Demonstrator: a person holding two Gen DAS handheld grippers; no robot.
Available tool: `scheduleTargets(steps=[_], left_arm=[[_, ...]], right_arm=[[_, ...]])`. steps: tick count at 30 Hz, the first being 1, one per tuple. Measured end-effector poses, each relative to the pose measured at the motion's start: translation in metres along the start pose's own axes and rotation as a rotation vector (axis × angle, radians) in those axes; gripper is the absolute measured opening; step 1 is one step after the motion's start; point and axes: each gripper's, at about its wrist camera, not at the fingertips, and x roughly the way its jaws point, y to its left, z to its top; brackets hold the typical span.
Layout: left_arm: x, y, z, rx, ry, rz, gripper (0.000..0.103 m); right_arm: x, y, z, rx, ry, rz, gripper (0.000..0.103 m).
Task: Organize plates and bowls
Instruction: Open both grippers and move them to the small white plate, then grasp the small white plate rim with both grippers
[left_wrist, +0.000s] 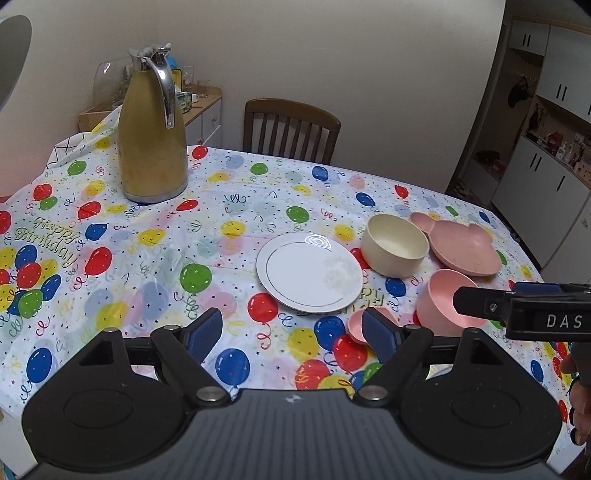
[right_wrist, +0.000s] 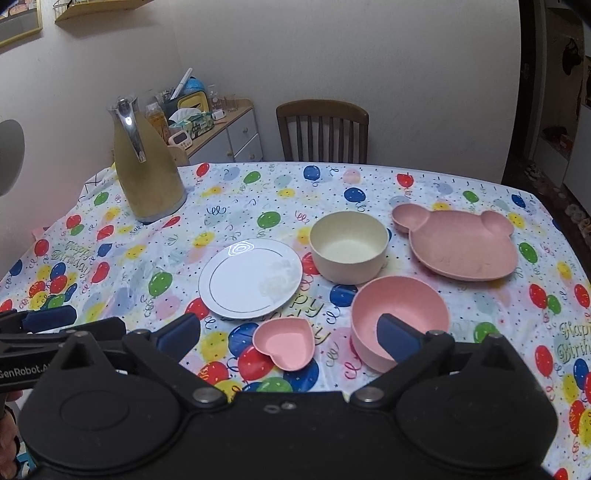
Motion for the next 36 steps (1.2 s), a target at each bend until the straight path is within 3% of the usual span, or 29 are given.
scheduleTargets(steps=[10,19,26,30,36], left_arm=[[0.072,0.028,0.031,-0.015,0.032,-0.004,0.083],[0.130,0.053,0.049,-0.038,0.076,0.014,0.083],[0.169,0.053,0.051,-0.049,0.133,-0.016,0.082],[0.189,0.054,0.054,-0.072,0.178,-0.047,0.066],[0.206,0.055,0.057,-0.092,0.210,-0.087,0.052]], right_arm=[[0.071,0.005,0.020,0.048,0.077,-0.012,0.099],[0.138,0.002,0.029,0.155,0.173,-0.030,0.088],[0.172,-0.008,0.032,0.229,0.234,-0.021,0.077],[0.187,-0.013,0.035,0.257,0.263,-0.020,0.071],[0.199,-0.020,0.041,0.265,0.274,-0.014,0.060]])
